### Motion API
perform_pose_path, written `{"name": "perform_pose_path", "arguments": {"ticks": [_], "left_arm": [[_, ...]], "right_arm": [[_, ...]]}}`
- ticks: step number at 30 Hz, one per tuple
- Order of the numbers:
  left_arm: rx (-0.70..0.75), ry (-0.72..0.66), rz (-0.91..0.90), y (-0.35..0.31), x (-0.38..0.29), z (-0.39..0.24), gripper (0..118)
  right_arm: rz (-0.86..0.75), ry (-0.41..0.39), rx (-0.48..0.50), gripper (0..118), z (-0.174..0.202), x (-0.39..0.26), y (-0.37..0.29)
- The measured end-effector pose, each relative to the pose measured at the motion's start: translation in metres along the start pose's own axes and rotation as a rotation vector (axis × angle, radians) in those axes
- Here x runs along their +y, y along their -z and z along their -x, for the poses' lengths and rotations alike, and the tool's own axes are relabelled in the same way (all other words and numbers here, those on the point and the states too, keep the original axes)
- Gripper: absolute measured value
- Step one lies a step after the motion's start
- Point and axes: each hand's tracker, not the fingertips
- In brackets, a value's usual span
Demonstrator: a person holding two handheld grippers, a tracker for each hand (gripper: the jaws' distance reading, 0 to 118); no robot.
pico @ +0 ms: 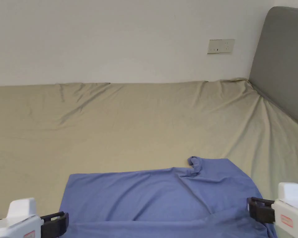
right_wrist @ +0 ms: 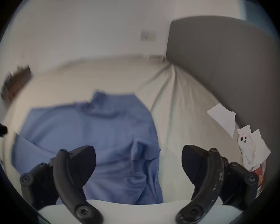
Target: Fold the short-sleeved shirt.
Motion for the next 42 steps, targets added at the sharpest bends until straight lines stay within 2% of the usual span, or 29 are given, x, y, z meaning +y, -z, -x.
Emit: {"name": "perform_pose_path", "arguments": {"ticks": [1,3,4,6,7,8,9,10,11,12,13,15,21,22,23,24,26,27,30,33,35,36,37,38,40,42], "left_arm": [[-0.031,-0.033,-0.040,-0.023,0.001,0.000,105],[-0.091,-0.084,-0.177,-0.093,-0.007,-0.001,113],[-0.109,-0.092,-0.224,-0.118,-0.014,-0.002,118],[-0.104,-0.076,-0.263,-0.154,-0.033,-0.001,118],[-0.105,-0.061,-0.235,-0.165,-0.041,0.000,117],[-0.111,-0.041,-0.220,-0.175,-0.050,0.002,111],[-0.128,-0.040,-0.199,-0.180,-0.059,0.005,95],[-0.145,-0.020,-0.160,-0.176,-0.065,0.007,62],[-0.142,-0.015,-0.111,-0.173,-0.072,0.010,23],[-0.113,-0.025,-0.060,-0.166,-0.079,0.010,0],[-0.090,-0.016,-0.017,-0.162,-0.085,0.008,0],[-0.122,-0.013,-0.012,-0.155,-0.097,0.009,0],[-0.172,-0.148,0.117,-0.106,-0.113,0.028,0],[-0.166,-0.123,0.108,-0.096,-0.114,0.031,11],[-0.162,-0.089,0.122,-0.086,-0.115,0.031,11],[-0.134,-0.045,0.162,-0.076,-0.115,0.031,20],[-0.088,-0.018,0.236,-0.056,-0.119,0.026,101],[-0.109,-0.026,0.224,-0.052,-0.120,0.024,116],[-0.126,0.061,0.235,-0.035,-0.119,0.011,90],[-0.112,0.132,0.299,-0.015,-0.126,0.002,90],[-0.069,0.131,0.294,-0.014,-0.127,-0.003,80],[-0.039,0.130,0.255,-0.020,-0.126,-0.001,68],[-0.018,0.106,0.228,-0.026,-0.124,0.003,32],[-0.019,0.081,0.198,-0.030,-0.121,0.011,3],[-0.089,0.005,0.171,-0.040,-0.118,0.020,4],[-0.090,0.037,0.153,-0.047,-0.115,0.016,4]], "right_arm": [[-0.065,0.058,0.033,110,-0.006,0.000,-0.026],[-0.132,0.152,0.112,114,-0.016,-0.001,-0.081],[-0.170,0.165,0.132,118,-0.024,-0.007,-0.097],[-0.192,0.158,0.115,116,-0.028,-0.022,-0.138],[-0.179,0.166,0.099,101,-0.030,-0.028,-0.151],[-0.184,0.174,0.103,76,-0.035,-0.037,-0.164],[-0.194,0.187,0.113,39,-0.039,-0.044,-0.177],[-0.198,0.213,0.104,1,-0.043,-0.050,-0.185],[-0.187,0.252,0.065,1,-0.046,-0.056,-0.193],[-0.188,0.295,0.053,0,-0.042,-0.063,-0.192],[-0.180,0.298,0.104,0,-0.046,-0.065,-0.195],[-0.194,0.311,0.090,0,-0.048,-0.073,-0.205],[-0.175,0.324,0.072,0,-0.053,-0.096,-0.223],[-0.168,0.316,0.064,0,-0.053,-0.098,-0.224],[-0.161,0.307,0.042,0,-0.054,-0.100,-0.225],[-0.155,0.308,0.024,0,-0.046,-0.099,-0.230],[-0.135,0.330,0.039,0,-0.049,-0.102,-0.229],[-0.132,0.336,0.041,0,-0.050,-0.103,-0.228],[-0.098,0.308,0.007,0,-0.052,-0.107,-0.229],[-0.085,0.333,0.025,0,-0.047,-0.109,-0.229],[-0.078,0.328,0.022,0,-0.044,-0.110,-0.228],[-0.075,0.319,0.016,0,-0.044,-0.111,-0.228],[-0.071,0.312,0.014,0,-0.044,-0.112,-0.227],[-0.067,0.307,0.015,0,-0.044,-0.113,-0.225],[-0.051,0.302,0.019,0,-0.041,-0.112,-0.221],[-0.037,0.291,0.021,0,-0.038,-0.114,-0.212]]}}
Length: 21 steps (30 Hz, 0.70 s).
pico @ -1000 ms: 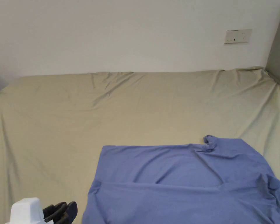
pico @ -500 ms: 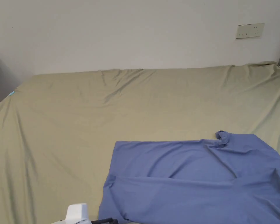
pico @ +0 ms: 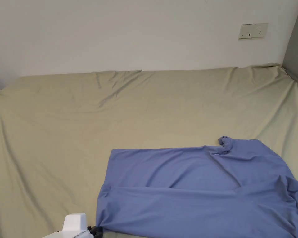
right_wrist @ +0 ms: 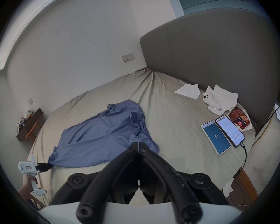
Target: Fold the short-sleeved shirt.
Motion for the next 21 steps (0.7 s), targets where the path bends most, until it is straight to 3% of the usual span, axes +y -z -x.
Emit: {"name": "perform_pose_path", "arguments": {"ticks": [2,6,7,9,10,13,15,17,18,19,20,21], "left_arm": [[0.011,0.060,-0.021,-0.008,0.005,-0.010,4],[-0.018,0.016,-0.051,-0.017,0.015,-0.016,4],[-0.019,0.010,-0.061,-0.021,0.016,-0.017,4],[-0.011,0.008,-0.072,-0.025,0.023,-0.019,4],[-0.020,-0.002,-0.075,-0.027,0.025,-0.017,4],[-0.031,-0.014,-0.093,-0.029,0.029,-0.017,4],[-0.025,-0.002,-0.087,-0.030,0.031,-0.022,4],[-0.016,0.017,-0.081,-0.030,0.030,-0.027,4],[-0.011,0.018,-0.073,-0.029,0.030,-0.027,4],[-0.009,0.012,-0.066,-0.028,0.029,-0.026,4],[-0.005,0.002,-0.058,-0.027,0.028,-0.027,4],[-0.003,-0.007,-0.055,-0.027,0.027,-0.026,4]], "right_arm": [[0.020,-0.031,-0.001,0,0.000,-0.002,0.016],[0.125,-0.038,-0.043,2,-0.019,-0.010,0.079],[0.147,0.004,-0.032,21,-0.026,-0.011,0.095],[0.210,0.014,-0.020,99,-0.037,-0.010,0.131],[0.242,-0.005,-0.038,118,-0.037,-0.009,0.147],[0.301,-0.081,-0.025,117,-0.032,-0.011,0.183],[0.327,-0.142,-0.009,98,-0.023,-0.013,0.202],[0.415,-0.099,0.000,74,-0.020,-0.020,0.217],[0.460,-0.046,-0.007,55,-0.014,-0.022,0.216],[0.396,-0.084,-0.044,43,-0.010,-0.022,0.207],[0.364,-0.089,-0.004,19,-0.010,-0.020,0.198],[0.398,-0.023,0.043,8,-0.015,-0.019,0.196]]}}
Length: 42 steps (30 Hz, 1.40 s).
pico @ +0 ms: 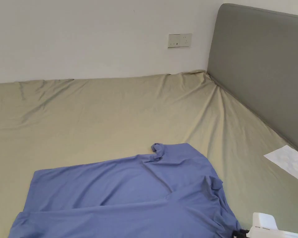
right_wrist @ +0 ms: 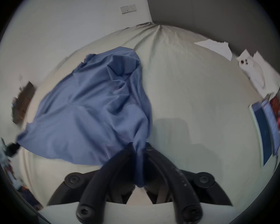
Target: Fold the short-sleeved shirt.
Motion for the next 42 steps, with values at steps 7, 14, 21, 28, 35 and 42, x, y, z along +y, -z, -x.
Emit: {"name": "perform_pose_path", "arguments": {"ticks": [7,14,21,28,35,42], "left_arm": [[0.000,0.005,-0.007,-0.017,0.007,0.001,4],[0.002,-0.016,-0.054,-0.091,-0.003,0.009,4],[0.028,0.009,0.116,-0.135,-0.089,0.018,4],[0.075,-0.031,0.236,-0.094,-0.145,0.038,4],[0.073,-0.021,0.279,-0.085,-0.145,0.040,64],[0.077,-0.040,-0.121,-0.192,-0.079,0.035,115]], "right_arm": [[-0.095,-0.054,-0.012,8,0.005,0.013,-0.059],[-0.101,-0.119,-0.014,8,0.007,0.002,-0.148],[0.102,-0.197,-0.073,8,-0.018,-0.077,-0.154],[0.227,-0.197,-0.129,8,-0.031,-0.133,-0.099],[0.208,-0.282,-0.196,47,-0.032,-0.124,-0.104],[-0.410,-0.123,-0.124,118,-0.006,-0.066,-0.250]]}}
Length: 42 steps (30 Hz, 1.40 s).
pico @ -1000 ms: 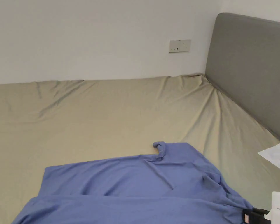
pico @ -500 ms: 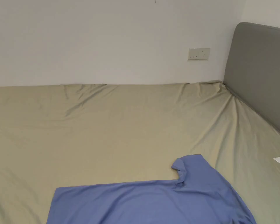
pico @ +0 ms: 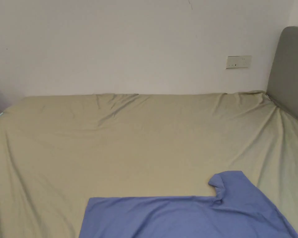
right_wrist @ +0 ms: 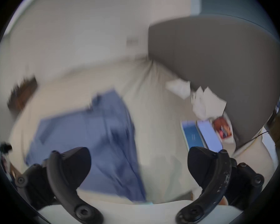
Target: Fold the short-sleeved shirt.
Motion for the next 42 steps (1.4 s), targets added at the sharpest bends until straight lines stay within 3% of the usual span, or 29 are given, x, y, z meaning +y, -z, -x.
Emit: {"name": "perform_pose_path", "arguments": {"ticks": [3,4,5,6,7,8,9,10,11,12,15,21,22,23,24,25,28,30,33,34,35,36,38,42], "left_arm": [[-0.054,-0.019,-0.210,-0.038,0.038,-0.010,118],[-0.071,-0.031,-0.250,-0.043,0.047,-0.010,118],[-0.085,-0.043,-0.258,-0.043,0.057,-0.015,116],[-0.108,-0.045,-0.241,-0.040,0.065,-0.015,105],[-0.125,-0.041,-0.241,-0.035,0.071,-0.015,81],[-0.133,-0.024,-0.256,-0.027,0.076,-0.015,81],[-0.129,0.006,-0.251,-0.019,0.083,-0.024,71],[-0.083,0.031,-0.221,-0.009,0.089,-0.028,34],[-0.059,0.029,-0.208,0.005,0.095,-0.029,4],[-0.085,0.030,-0.217,0.018,0.100,-0.026,0],[-0.214,-0.099,-0.123,0.079,0.124,-0.016,0],[-0.290,-0.170,0.134,0.233,0.157,0.012,1],[-0.304,-0.201,0.172,0.254,0.159,0.016,36],[-0.275,-0.192,0.222,0.276,0.160,0.017,81],[-0.218,-0.152,0.271,0.296,0.160,0.017,113],[-0.168,-0.103,0.302,0.312,0.158,0.015,118],[-0.090,-0.020,0.288,0.341,0.153,0.011,73],[-0.050,0.061,0.379,0.359,0.144,0.002,77],[-0.067,0.074,0.429,0.375,0.129,-0.003,71],[-0.060,0.078,0.425,0.374,0.127,-0.007,59],[-0.027,0.113,0.391,0.368,0.128,-0.011,35],[-0.049,0.117,0.369,0.365,0.128,-0.012,2],[-0.154,0.070,0.392,0.357,0.131,-0.008,2],[-0.138,0.158,0.324,0.331,0.135,-0.020,2]], "right_arm": [[-0.211,0.105,0.072,118,0.007,0.041,-0.035],[-0.230,0.118,0.084,108,0.012,0.049,-0.039],[-0.236,0.126,0.090,88,0.016,0.056,-0.041],[-0.272,0.133,0.108,57,0.020,0.060,-0.040],[-0.291,0.115,0.123,24,0.024,0.064,-0.038],[-0.289,0.114,0.121,24,0.029,0.065,-0.037],[-0.274,0.116,0.108,16,0.034,0.068,-0.034],[-0.258,0.119,0.102,7,0.038,0.070,-0.032],[-0.266,0.118,0.108,7,0.039,0.070,-0.025],[-0.272,0.108,0.135,6,0.042,0.070,-0.022],[-0.275,0.109,0.138,0,0.057,0.072,-0.012],[-0.224,0.139,0.201,0,0.061,0.073,0.008],[-0.217,0.144,0.202,0,0.060,0.072,0.011],[-0.206,0.139,0.193,0,0.060,0.072,0.014],[-0.184,0.120,0.163,0,0.061,0.070,0.017],[-0.169,0.098,0.136,0,0.061,0.069,0.020],[-0.148,0.083,0.104,1,0.058,0.063,0.026],[-0.108,0.102,0.105,1,0.051,0.059,0.032],[-0.083,0.119,0.091,1,0.044,0.053,0.038],[-0.075,0.115,0.085,1,0.043,0.051,0.039],[-0.065,0.112,0.077,1,0.041,0.050,0.040],[-0.060,0.109,0.073,1,0.040,0.048,0.041],[-0.050,0.104,0.080,1,0.036,0.044,0.043],[-0.039,0.100,0.094,1,0.028,0.038,0.051]]}}
